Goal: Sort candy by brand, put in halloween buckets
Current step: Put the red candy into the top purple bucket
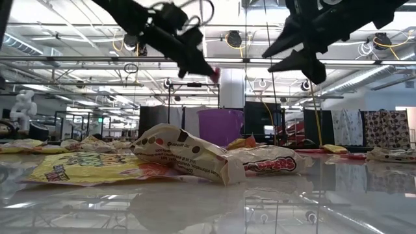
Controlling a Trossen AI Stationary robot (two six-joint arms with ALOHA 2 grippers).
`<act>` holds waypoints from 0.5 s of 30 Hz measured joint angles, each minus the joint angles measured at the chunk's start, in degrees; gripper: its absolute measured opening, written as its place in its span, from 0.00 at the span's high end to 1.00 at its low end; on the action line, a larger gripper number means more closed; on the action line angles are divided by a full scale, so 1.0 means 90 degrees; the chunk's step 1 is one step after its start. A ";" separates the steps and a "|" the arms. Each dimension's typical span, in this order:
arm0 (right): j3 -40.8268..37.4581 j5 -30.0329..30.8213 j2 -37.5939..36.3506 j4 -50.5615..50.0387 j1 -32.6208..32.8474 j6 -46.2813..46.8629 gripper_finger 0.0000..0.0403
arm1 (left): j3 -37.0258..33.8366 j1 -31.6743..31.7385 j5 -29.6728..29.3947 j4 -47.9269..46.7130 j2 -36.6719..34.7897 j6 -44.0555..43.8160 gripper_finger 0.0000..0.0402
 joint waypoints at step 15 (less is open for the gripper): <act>0.0000 0.0513 -0.0225 0.0641 -0.0012 -0.0338 0.62 | 0.0328 0.0269 -0.0012 0.0630 0.1127 -0.0017 1.00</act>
